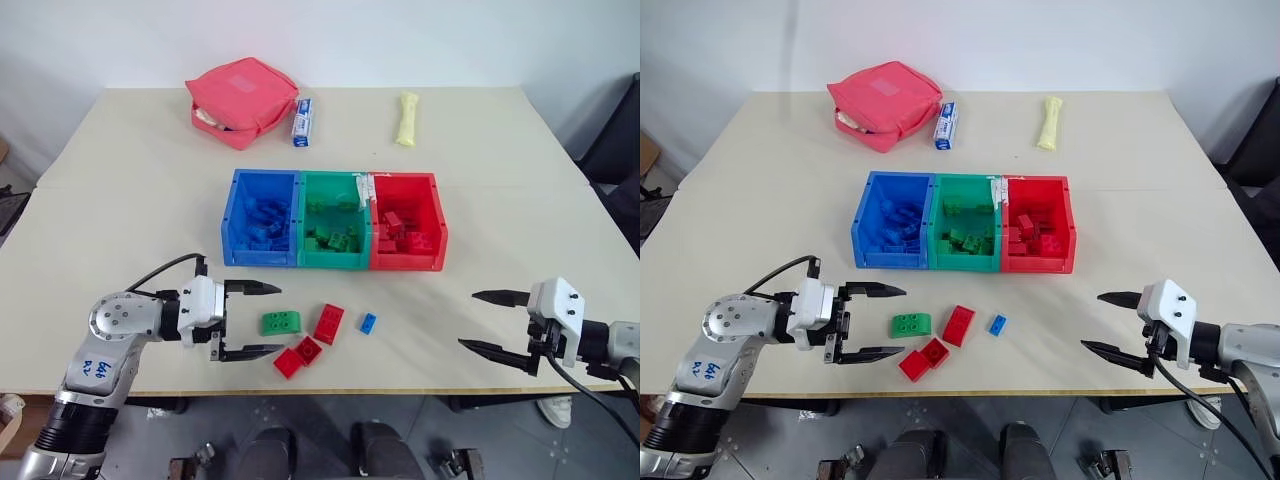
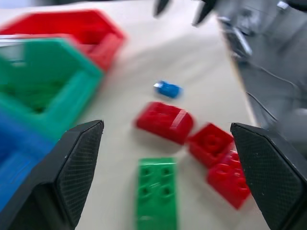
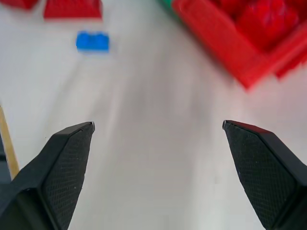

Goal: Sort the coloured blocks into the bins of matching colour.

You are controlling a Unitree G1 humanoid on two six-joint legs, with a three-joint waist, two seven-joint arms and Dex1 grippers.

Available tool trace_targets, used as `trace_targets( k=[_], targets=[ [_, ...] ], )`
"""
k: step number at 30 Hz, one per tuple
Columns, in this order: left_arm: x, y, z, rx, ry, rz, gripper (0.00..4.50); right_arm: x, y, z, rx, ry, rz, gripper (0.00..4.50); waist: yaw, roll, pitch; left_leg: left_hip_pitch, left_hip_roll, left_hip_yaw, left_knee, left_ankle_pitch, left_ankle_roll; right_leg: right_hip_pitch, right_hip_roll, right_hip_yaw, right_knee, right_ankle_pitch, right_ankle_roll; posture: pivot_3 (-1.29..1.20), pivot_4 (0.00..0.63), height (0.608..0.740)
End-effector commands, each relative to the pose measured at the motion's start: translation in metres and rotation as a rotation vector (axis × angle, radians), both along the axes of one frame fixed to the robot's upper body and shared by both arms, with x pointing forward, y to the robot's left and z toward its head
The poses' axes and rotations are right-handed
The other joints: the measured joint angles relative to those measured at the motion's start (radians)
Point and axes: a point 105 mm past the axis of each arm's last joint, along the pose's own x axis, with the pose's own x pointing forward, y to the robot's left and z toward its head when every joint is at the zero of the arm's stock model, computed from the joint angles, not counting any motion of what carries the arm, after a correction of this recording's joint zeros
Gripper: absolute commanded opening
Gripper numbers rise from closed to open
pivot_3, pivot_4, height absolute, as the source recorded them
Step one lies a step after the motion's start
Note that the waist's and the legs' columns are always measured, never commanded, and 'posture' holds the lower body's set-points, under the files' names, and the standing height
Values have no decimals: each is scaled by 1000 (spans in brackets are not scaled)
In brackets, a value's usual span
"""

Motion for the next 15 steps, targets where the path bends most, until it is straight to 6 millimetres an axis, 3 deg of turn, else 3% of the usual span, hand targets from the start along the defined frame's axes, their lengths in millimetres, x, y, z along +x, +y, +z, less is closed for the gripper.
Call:
trace_targets(
  k=[1,4,9,12,15],
  targets=[
    [-2,7,-5,27,-1,-8,4485,2,19,13,30,-21,38,4500,1,0,0,0,0,0,0,0,0,0,0,0,0,0,0,0,150,740],
    [-2,17,-9,37,27,18,4485,5,61,5,51,43,100,4500,0,0,0,0,0,-1,1,0,0,0,-1,0,0,0,0,0,150,740],
    [-2,30,-14,41,39,77,4485,20,106,-12,54,70,104,4500,6,0,0,-2,0,-2,1,0,0,-1,-1,-1,0,0,0,0,150,740],
    [-6,35,-16,45,42,94,4485,30,124,-27,31,82,79,4500,8,0,0,-2,-1,-2,1,0,0,-1,-2,-1,-1,0,0,0,150,740],
    [-9,37,-15,46,40,107,4485,34,129,-36,3,86,65,4500,9,0,0,-3,-2,-3,1,0,0,-1,-3,-2,-1,0,0,0,150,740]
  ],
)
